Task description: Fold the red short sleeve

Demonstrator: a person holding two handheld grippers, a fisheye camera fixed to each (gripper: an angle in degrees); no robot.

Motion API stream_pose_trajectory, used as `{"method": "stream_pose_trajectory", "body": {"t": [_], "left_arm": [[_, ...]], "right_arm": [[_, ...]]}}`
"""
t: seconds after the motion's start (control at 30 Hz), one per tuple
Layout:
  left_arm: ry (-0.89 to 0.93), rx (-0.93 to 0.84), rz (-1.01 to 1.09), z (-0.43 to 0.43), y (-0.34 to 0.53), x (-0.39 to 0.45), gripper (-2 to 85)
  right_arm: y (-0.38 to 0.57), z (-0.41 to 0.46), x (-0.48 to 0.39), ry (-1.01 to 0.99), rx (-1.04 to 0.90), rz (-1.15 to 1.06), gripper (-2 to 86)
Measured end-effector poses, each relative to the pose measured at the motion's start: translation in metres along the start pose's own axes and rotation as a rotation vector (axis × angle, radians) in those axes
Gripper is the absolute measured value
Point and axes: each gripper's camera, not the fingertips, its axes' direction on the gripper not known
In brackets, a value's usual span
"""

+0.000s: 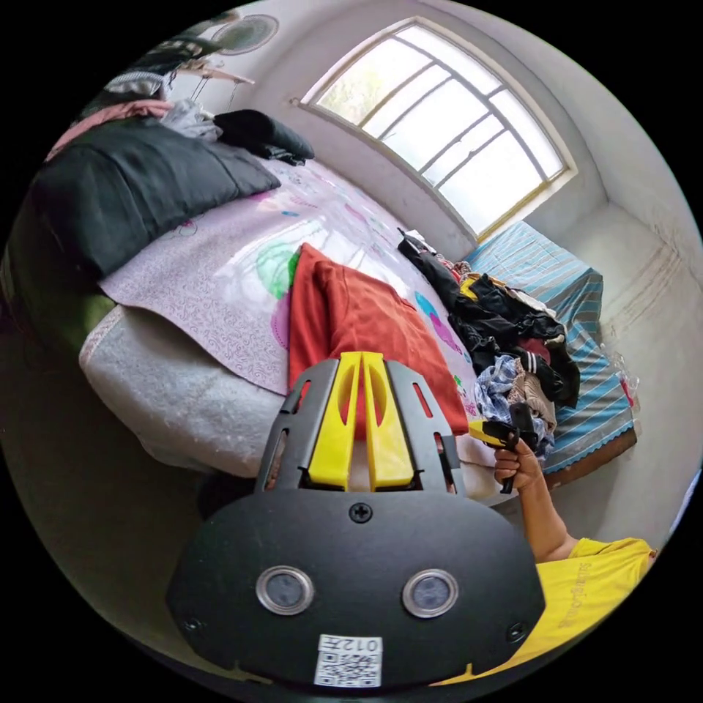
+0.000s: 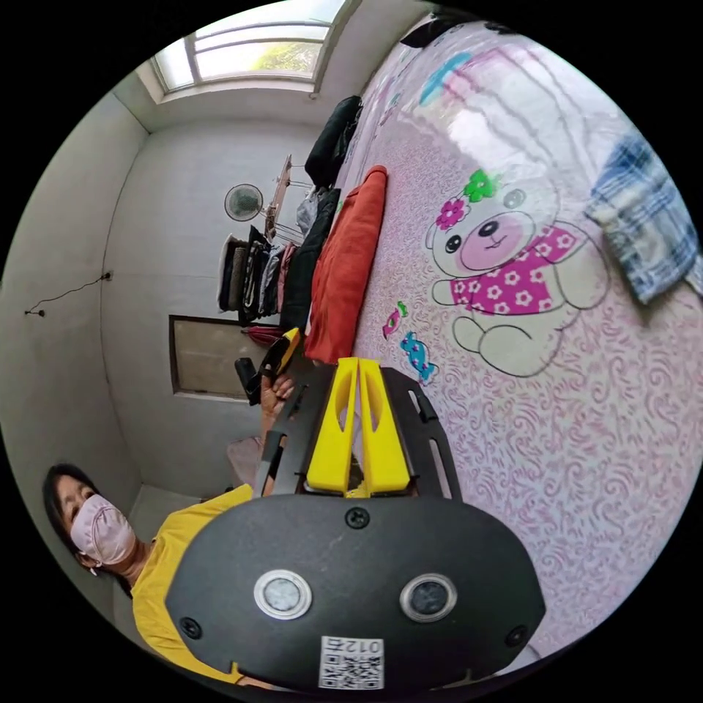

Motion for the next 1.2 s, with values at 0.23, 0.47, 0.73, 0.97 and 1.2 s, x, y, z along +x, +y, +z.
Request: {"method": "stream_pose_trajectory", "body": {"t": [0.23,0.47,0.73,0.97,1.2], "left_arm": [[-0.030,-0.093,0.231,0.028,-0.019,0.085,0.2],[-0.184,-0.220,0.299,0.063,-0.028,0.121,0.3],[-0.273,-0.382,0.395,0.069,-0.015,0.130,0.4],[-0.289,-0.267,0.393,0.048,-0.058,0.142,0.3],[-0.336,-0.360,0.385,0.091,-0.097,0.128,0.1]], "right_arm": [[0.023,0.008,-0.049,0.104,0.074,-0.218,1.2],[0.015,0.092,-0.110,0.328,-0.025,-0.437,1.1],[0.029,0.154,-0.119,0.613,-0.275,-0.541,0.8],[0.042,0.152,-0.137,0.526,-0.180,-0.607,0.7],[0.053,0.183,-0.122,0.525,-0.217,-0.615,0.8]]}}
